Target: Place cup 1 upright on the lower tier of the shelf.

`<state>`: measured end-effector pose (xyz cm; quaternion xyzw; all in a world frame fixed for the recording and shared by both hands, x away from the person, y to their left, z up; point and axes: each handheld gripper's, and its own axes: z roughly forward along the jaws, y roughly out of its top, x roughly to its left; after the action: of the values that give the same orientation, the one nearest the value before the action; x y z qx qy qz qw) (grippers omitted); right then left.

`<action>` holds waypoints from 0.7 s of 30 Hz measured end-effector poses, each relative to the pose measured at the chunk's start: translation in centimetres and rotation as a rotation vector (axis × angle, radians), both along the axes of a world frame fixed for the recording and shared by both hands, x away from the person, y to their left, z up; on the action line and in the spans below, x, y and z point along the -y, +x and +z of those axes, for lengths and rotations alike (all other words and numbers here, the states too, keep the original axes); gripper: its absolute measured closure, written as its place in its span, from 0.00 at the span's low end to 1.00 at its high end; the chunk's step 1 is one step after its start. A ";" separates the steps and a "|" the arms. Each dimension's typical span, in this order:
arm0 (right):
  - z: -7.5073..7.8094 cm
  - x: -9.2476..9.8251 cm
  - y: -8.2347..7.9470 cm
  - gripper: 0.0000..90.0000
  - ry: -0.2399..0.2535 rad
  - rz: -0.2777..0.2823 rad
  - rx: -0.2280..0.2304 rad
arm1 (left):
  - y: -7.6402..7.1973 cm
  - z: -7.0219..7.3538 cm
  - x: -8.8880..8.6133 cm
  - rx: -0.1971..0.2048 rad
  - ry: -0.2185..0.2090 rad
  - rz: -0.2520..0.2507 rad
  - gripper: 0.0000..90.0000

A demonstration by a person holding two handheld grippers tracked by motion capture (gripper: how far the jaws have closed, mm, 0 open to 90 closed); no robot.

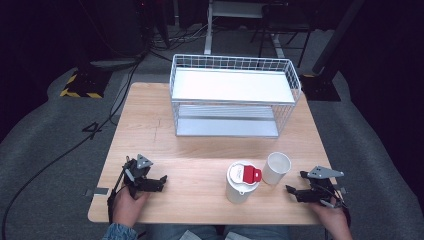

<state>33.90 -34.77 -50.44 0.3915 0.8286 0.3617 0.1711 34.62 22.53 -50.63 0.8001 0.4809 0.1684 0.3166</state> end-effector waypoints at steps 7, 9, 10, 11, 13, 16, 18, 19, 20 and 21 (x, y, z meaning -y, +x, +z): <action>0.0 0.1 -0.2 0.16 0.002 0.000 0.000 | 0.1 0.0 0.0 -0.002 0.007 0.003 0.01; 0.0 0.1 -0.2 0.16 0.001 0.000 0.000 | 0.1 0.0 0.0 -0.002 0.006 0.003 0.01; 0.0 0.1 -0.2 0.16 0.000 0.004 0.000 | 0.1 0.0 0.0 -0.002 0.007 0.003 0.01; 0.0 0.1 -0.2 0.16 0.000 0.004 0.000 | 0.1 0.0 0.0 -0.002 0.006 0.003 0.01; 0.0 0.1 -0.2 0.16 0.000 0.004 0.000 | 0.1 0.0 0.0 -0.002 0.007 0.003 0.01; 0.0 0.1 -0.2 0.16 -0.001 0.004 0.000 | 0.1 0.0 0.0 -0.002 0.006 0.003 0.01; 0.0 0.1 -0.2 0.16 0.000 0.004 0.000 | 0.1 0.0 0.0 -0.002 0.007 0.003 0.01; 0.0 0.1 -0.2 0.16 0.001 0.002 0.000 | 0.1 0.0 0.0 -0.002 0.006 0.003 0.01; 0.0 0.1 -0.2 0.16 0.001 0.002 0.000 | 0.1 0.0 0.0 -0.002 0.006 0.003 0.01; 0.0 0.1 -0.2 0.16 0.001 0.002 0.000 | 0.1 0.0 0.0 -0.002 0.006 0.003 0.01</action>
<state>33.71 -34.85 -50.46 0.3907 0.8289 0.3622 0.1707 34.77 22.50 -50.60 0.8005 0.4820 0.1696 0.3132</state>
